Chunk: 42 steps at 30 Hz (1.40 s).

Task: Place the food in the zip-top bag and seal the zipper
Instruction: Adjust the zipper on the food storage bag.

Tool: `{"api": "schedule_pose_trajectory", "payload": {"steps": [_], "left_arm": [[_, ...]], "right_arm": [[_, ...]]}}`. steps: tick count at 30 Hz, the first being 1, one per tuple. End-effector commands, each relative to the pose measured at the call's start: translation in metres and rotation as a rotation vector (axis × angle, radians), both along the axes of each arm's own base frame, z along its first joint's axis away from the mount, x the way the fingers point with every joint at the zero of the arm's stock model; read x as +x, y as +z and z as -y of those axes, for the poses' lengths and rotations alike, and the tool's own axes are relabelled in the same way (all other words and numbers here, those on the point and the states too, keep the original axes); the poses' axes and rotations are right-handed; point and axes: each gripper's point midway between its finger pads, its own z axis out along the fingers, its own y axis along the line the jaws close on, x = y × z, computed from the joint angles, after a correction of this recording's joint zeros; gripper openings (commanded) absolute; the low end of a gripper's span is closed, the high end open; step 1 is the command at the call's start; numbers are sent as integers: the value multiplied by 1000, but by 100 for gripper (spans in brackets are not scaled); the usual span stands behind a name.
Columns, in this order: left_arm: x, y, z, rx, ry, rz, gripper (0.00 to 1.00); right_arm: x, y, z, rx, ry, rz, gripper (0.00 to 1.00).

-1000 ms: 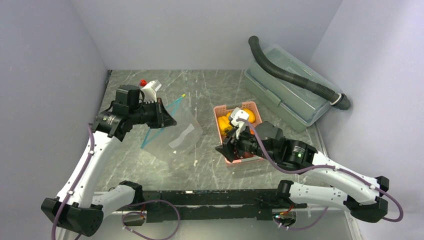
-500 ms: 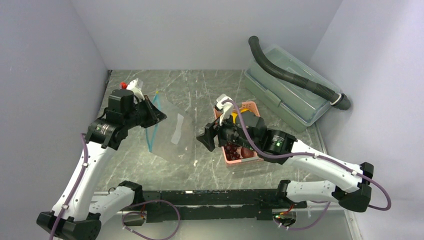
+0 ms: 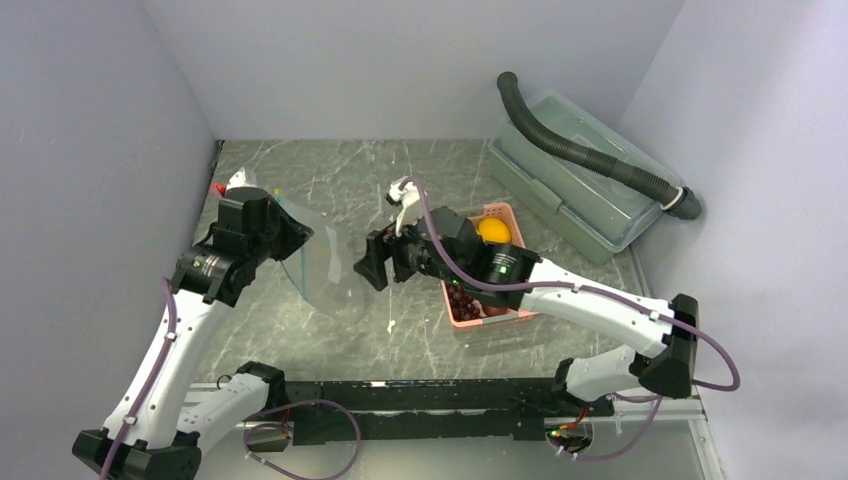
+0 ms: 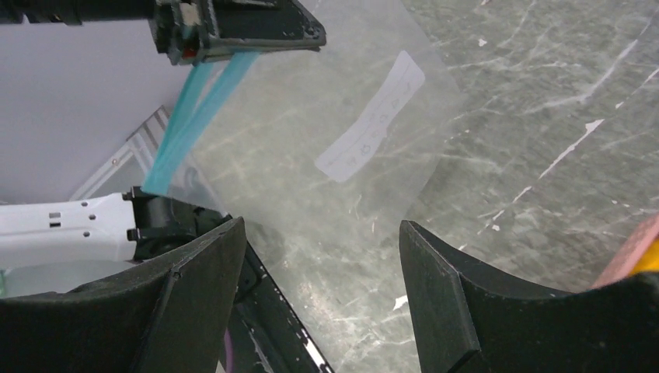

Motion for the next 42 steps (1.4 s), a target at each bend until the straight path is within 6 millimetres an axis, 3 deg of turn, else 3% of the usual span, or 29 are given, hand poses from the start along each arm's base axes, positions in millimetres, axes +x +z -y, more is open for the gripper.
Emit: {"api": "schedule_pose_trajectory", "payload": {"steps": [1,7,23,42], "left_arm": [[4,-8,-15,-11,156,-72,0],[7,-24,-13,-26,196,-169,0],[2,-22,-21,-41,266,-177,0],[-2,-22,-23,-38,275,-192,0]], "right_arm": [[4,42,-22,102,-24,40,76],[6,42,-49,75,-17,34,76],[9,21,-94,10,-16,-3,73],[15,-14,-117,-120,-28,-12,65]]}}
